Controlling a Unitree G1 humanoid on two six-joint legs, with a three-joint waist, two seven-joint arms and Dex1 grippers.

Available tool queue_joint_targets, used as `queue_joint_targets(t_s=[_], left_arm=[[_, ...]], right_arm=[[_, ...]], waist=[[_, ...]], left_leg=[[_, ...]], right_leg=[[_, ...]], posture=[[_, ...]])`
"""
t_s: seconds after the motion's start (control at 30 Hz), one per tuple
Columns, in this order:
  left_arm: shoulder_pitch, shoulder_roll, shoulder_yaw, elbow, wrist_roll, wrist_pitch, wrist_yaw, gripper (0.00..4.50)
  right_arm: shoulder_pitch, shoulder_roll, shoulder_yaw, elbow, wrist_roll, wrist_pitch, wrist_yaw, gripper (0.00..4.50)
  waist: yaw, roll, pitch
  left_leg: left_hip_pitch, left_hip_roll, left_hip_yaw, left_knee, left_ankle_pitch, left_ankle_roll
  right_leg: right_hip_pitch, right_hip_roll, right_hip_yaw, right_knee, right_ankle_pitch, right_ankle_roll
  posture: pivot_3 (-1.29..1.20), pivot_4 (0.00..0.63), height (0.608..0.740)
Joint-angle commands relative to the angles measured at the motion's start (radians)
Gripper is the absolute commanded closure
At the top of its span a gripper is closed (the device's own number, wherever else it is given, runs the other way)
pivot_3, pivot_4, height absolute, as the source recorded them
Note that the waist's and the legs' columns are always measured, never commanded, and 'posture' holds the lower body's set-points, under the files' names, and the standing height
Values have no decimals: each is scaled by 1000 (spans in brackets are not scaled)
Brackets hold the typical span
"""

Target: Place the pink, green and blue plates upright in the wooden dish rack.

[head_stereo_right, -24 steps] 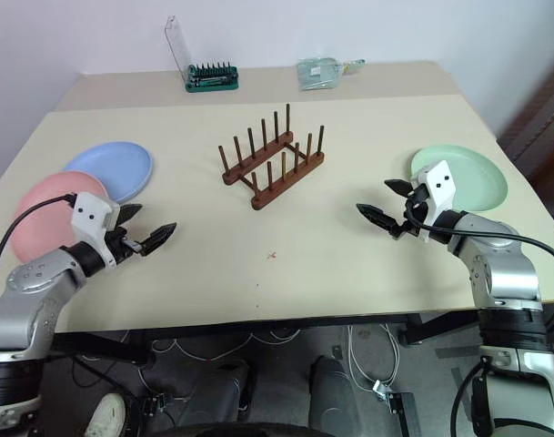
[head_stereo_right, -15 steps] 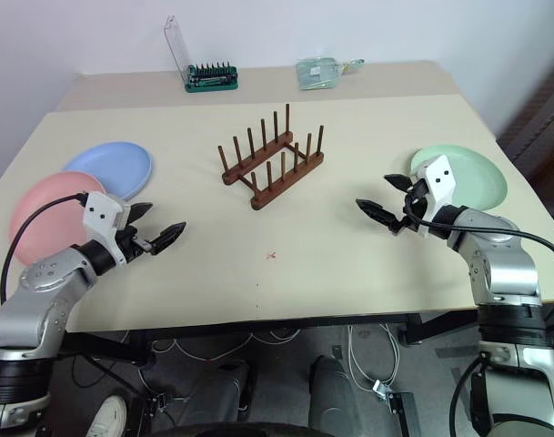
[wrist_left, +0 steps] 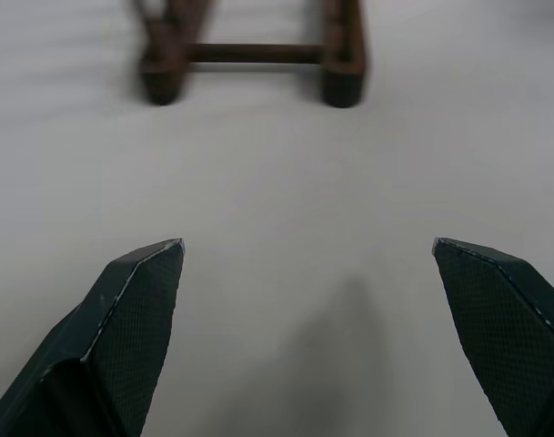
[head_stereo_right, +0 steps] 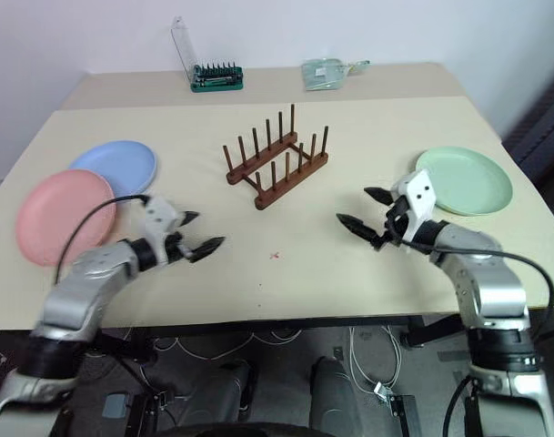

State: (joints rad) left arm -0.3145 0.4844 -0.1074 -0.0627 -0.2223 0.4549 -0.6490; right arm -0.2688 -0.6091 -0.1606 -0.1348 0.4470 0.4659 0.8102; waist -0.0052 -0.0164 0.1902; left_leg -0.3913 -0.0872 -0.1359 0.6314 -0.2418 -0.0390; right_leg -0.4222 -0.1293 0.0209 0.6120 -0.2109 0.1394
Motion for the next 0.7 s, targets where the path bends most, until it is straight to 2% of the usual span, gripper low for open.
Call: queue_joint_targets(t_s=[0.03,0.1,0.17,0.3,0.5,0.6,0.7], left_arm=[[-106,-89,-62,139,59,-46,31,0],[-141,-126,-64,192,60,-69,26,0],[-204,-171,-108,308,122,-111,58,0],[-293,-262,-79,466,125,-160,100,0],[-335,-305,-76,575,152,-247,93,0],[-328,-312,-70,582,154,-278,81,749],[-322,-314,-64,589,157,-290,82,2147]], right_arm=[[34,3,-34,-120,41,40,-46,25],[50,8,-41,-165,62,61,-63,25],[83,6,-56,-195,67,78,-89,25],[121,2,-63,-243,79,98,-118,25],[139,1,-66,-265,88,108,-148,25],[148,0,-60,-272,85,106,-157,0],[151,0,-60,-277,90,109,-163,0]], waist=[[3,0,0],[9,0,0],[10,0,0],[18,0,-1],[17,0,-1],[17,0,-1],[17,0,-1]], left_leg=[[0,-1,0,0,0,0],[0,0,0,0,0,0],[0,0,0,0,0,0],[0,-1,0,1,0,0],[1,-1,0,1,0,1],[1,-1,0,1,0,1],[1,-1,0,1,0,1]], right_leg=[[0,0,0,0,0,0],[0,0,0,0,0,0],[0,0,0,0,0,0],[1,0,0,0,0,0],[2,-1,0,0,0,1],[2,-1,0,0,0,1],[2,-1,0,0,0,1]], posture=[[0,150,740],[0,150,740],[0,150,740],[0,150,740],[0,150,740],[0,150,740],[0,150,740]])
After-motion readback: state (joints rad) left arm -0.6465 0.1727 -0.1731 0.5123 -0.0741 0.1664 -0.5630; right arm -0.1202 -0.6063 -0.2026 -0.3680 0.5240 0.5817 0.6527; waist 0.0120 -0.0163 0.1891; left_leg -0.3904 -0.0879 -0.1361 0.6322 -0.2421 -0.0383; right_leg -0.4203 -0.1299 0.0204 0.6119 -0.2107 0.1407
